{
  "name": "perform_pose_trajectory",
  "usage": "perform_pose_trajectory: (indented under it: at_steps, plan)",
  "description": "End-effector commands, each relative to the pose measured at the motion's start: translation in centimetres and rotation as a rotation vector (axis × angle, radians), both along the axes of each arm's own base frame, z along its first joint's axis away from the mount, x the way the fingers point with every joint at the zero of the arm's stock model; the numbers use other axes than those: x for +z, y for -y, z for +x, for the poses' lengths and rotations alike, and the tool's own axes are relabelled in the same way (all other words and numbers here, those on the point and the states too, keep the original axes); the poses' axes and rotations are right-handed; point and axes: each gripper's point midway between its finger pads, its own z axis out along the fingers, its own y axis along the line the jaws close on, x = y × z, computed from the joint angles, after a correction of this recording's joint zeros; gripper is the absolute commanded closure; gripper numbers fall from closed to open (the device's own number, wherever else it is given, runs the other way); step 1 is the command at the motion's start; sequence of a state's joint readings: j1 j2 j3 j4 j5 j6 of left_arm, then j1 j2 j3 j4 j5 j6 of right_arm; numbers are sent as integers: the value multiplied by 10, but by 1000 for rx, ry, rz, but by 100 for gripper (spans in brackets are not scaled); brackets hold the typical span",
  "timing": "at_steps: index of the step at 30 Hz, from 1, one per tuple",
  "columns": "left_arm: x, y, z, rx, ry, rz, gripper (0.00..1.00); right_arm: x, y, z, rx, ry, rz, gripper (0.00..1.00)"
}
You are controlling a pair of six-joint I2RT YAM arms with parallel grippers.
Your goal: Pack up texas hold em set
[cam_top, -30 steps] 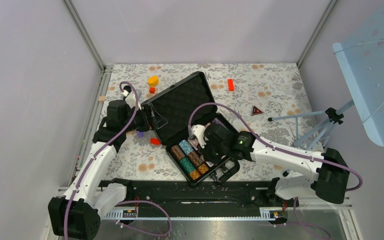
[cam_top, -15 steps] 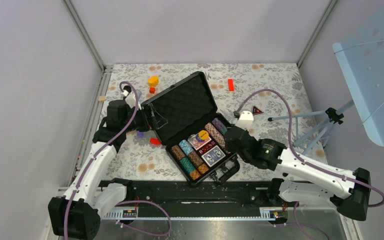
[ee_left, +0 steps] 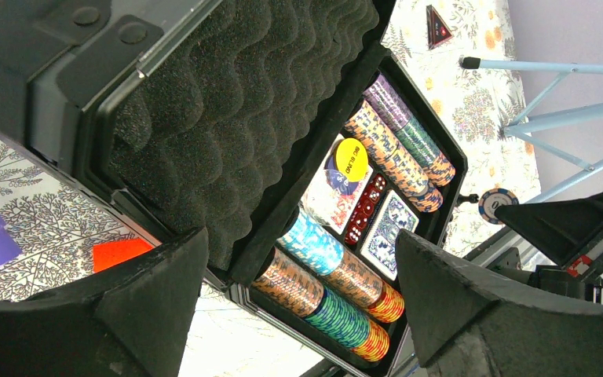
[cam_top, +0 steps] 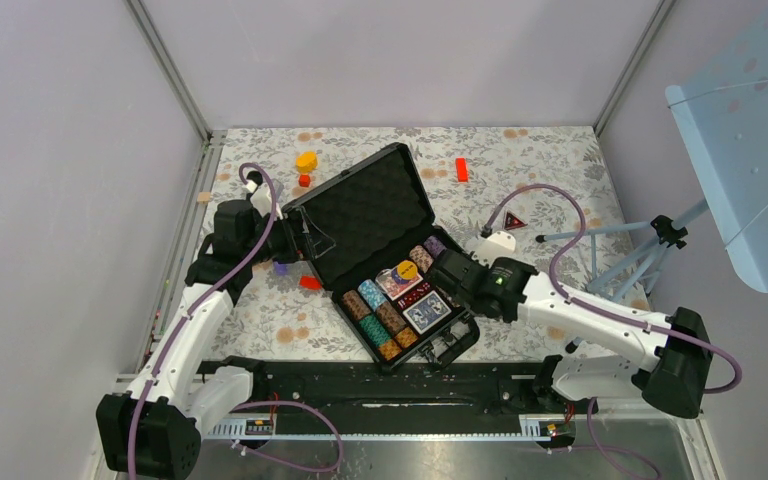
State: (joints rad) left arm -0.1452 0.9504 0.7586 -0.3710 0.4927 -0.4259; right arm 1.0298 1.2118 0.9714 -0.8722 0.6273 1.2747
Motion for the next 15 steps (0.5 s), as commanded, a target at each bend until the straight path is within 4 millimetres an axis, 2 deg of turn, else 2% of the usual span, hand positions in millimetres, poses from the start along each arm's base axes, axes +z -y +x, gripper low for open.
perform_pose_trajectory:
  at_steps: [1,6,15]
  plan:
    - [7,-5,9,24,47,17,11,3,7,9,-136,-15,69,100]
    - [7,-5,9,24,48,17,11,-18,15,12,-250,-68,126,100]
    - [7,-5,10,25,47,17,11,-42,-6,19,-324,-132,184,100]
